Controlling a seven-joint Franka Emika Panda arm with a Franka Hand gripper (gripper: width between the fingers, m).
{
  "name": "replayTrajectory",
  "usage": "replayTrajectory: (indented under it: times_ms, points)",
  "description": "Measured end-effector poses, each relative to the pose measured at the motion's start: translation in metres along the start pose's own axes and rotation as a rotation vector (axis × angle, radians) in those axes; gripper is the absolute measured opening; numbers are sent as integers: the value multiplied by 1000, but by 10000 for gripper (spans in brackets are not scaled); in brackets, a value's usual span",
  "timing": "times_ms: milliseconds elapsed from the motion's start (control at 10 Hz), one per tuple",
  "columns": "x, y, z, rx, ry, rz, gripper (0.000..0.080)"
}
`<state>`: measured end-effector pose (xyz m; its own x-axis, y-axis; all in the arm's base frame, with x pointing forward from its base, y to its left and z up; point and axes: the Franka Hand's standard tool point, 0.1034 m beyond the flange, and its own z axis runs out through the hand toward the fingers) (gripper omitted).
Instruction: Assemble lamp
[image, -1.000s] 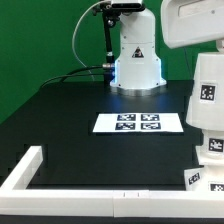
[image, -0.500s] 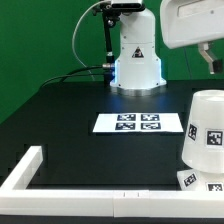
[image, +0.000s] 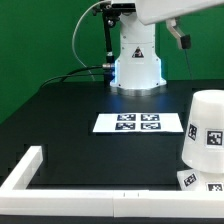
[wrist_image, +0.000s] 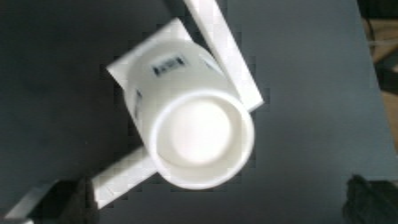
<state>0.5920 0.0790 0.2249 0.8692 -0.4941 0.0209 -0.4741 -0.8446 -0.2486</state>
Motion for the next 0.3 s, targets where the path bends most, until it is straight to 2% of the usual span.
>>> replayTrajectory:
  times_ms: [300]
  points:
    - [0, -1, 2, 0, 1, -1, 699]
